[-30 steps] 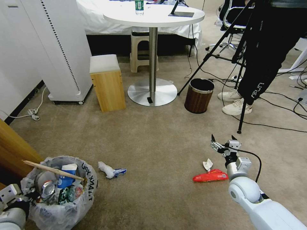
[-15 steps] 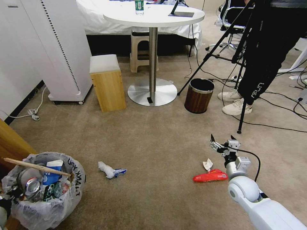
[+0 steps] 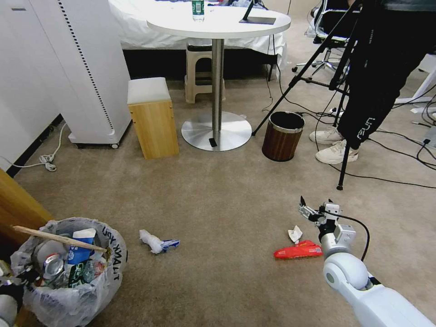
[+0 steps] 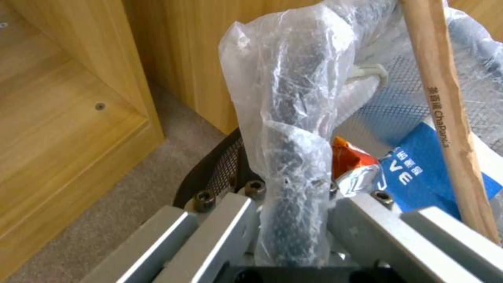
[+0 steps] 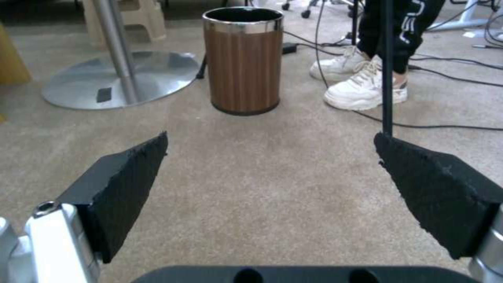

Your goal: Pick up the trash bin and place the garbage on the floor into it.

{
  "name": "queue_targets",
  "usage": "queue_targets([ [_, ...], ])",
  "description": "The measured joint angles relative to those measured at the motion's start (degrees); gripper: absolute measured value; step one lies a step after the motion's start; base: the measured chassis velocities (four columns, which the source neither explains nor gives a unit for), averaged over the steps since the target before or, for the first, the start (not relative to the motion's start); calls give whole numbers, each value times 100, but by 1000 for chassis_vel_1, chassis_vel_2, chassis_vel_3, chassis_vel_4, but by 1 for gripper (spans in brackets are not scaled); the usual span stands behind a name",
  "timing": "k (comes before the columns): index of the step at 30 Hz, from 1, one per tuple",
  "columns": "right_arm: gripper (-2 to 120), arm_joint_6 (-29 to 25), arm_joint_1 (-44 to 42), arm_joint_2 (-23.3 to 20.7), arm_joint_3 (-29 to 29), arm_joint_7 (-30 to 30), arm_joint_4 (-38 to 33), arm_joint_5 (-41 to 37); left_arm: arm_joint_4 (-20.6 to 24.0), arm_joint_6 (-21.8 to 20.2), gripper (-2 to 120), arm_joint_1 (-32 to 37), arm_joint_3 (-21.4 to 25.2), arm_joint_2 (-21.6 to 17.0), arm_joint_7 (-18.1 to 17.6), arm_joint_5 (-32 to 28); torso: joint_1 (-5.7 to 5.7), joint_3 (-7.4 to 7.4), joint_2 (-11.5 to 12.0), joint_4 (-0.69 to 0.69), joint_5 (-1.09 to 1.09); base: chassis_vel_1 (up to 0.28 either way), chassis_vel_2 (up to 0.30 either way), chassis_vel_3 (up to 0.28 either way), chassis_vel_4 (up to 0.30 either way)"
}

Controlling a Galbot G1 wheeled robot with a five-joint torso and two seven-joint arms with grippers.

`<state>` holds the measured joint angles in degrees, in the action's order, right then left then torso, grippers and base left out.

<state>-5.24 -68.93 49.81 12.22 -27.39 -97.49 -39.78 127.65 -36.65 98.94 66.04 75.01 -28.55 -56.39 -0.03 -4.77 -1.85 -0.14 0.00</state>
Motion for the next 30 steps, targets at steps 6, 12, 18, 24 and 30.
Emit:
queue_targets([
  [6,100,-81,-40,8,95,11,20,-17,108,14,1,28,-131,63,12,118,0,0,0,0,0,0,0,0,0],
  [12,100,-37,-73,-27,170,39,-77,-188,193,24,1,104,-120,60,21,129,0,0,0,2,1,0,0,0,0],
  [18,100,-71,-203,-77,264,173,-129,-215,317,29,1,165,-123,57,27,128,0,0,0,0,0,0,0,0,0],
  [24,100,-95,-302,-77,327,209,-171,-112,340,44,1,184,-146,102,31,156,0,0,0,1,0,0,0,0,0],
  [30,100,-144,-387,-74,398,254,-202,-23,387,53,1,217,-140,102,34,156,0,0,0,1,0,0,0,0,0],
])
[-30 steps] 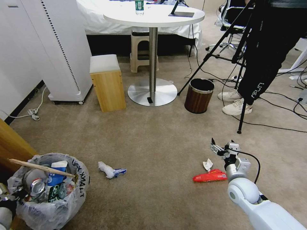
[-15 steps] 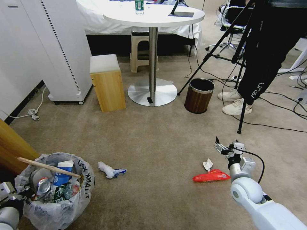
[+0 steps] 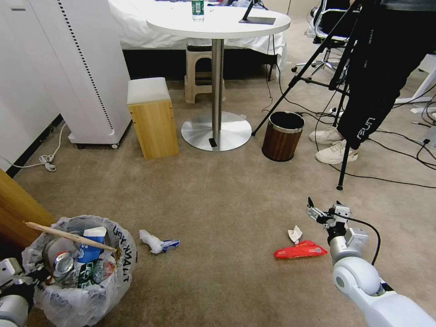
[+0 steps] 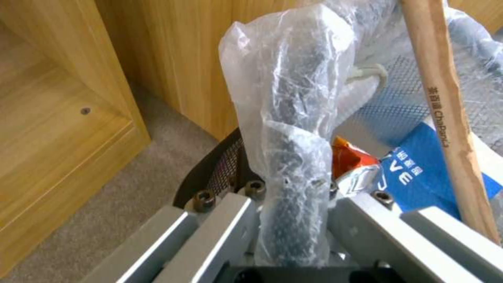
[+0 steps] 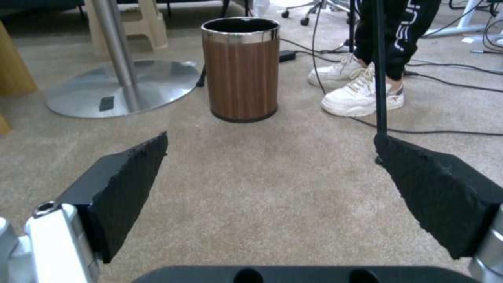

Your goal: Pick up the trash bin and place the garbage on the floor into it.

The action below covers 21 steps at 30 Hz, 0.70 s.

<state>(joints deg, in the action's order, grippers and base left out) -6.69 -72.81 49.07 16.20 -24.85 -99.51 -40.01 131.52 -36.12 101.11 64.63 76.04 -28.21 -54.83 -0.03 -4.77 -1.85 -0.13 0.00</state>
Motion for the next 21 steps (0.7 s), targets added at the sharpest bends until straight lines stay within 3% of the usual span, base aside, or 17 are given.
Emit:
queue_targets([
  [13,100,-126,6,41,-27,8,-8,106,35,35,1,26,-7,13,7,5,-1,-2,0,1,0,-83,79,79,-89],
  [21,100,-166,-14,61,-39,14,24,131,23,48,1,51,16,1,78,53,0,0,0,0,0,-4,15,1,-7],
])
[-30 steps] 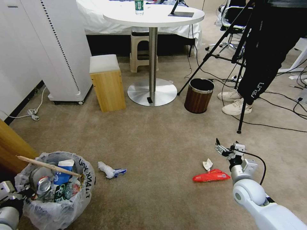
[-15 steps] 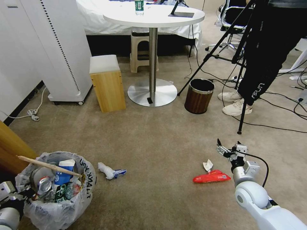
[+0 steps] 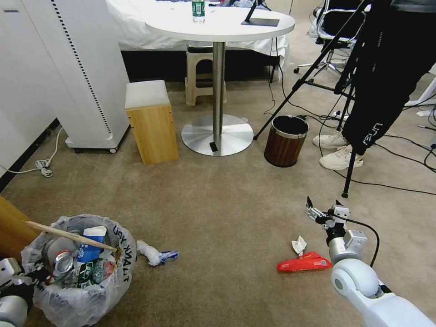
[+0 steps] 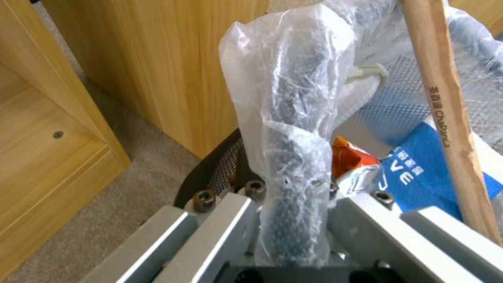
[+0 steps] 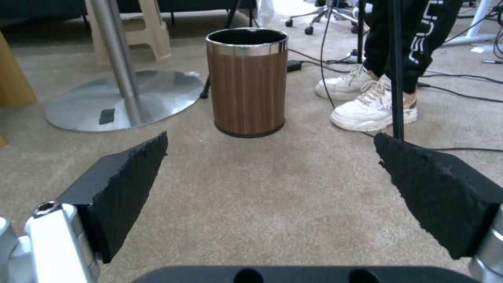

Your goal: Pick up the trash bin and place the garbage on the floor into it.

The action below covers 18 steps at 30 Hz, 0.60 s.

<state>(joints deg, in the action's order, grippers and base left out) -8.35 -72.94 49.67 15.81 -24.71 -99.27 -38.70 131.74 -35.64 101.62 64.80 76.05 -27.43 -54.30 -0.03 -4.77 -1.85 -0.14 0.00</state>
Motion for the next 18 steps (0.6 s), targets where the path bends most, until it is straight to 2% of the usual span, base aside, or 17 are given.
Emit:
queue_targets([
  [18,100,-3,-2,-22,35,21,33,13,-26,-8,1,-17,-9,-7,9,33,0,0,0,0,0,0,0,0,0],
])
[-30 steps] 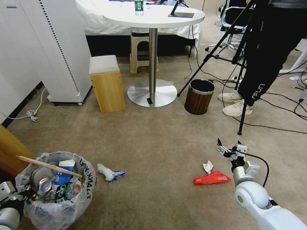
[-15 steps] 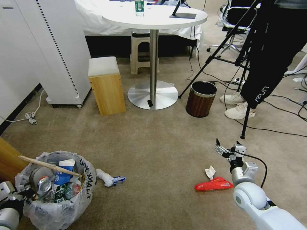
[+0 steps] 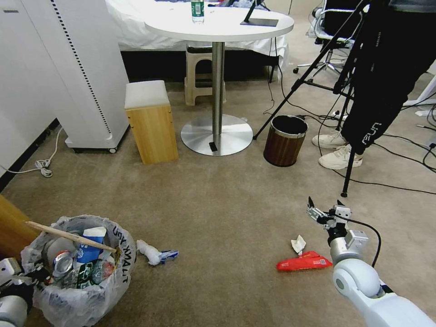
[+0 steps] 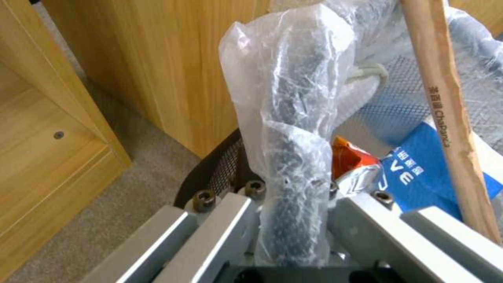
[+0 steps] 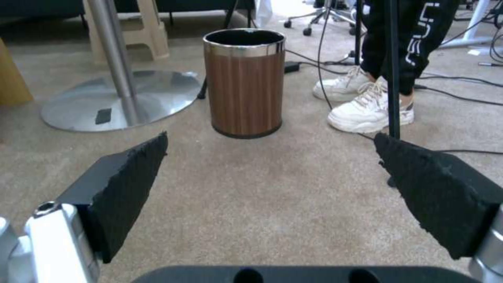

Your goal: Pick up the trash bin and place the garbage on the floor into it.

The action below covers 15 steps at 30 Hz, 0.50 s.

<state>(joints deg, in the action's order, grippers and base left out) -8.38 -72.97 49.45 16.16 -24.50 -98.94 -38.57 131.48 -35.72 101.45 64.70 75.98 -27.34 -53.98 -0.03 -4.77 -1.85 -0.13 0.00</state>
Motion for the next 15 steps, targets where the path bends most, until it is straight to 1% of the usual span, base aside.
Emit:
queue_targets([
  [15,100,0,103,-7,-58,19,72,6,-116,0,1,-70,31,-46,-2,-10,0,0,0,-1,0,0,0,0,0],
])
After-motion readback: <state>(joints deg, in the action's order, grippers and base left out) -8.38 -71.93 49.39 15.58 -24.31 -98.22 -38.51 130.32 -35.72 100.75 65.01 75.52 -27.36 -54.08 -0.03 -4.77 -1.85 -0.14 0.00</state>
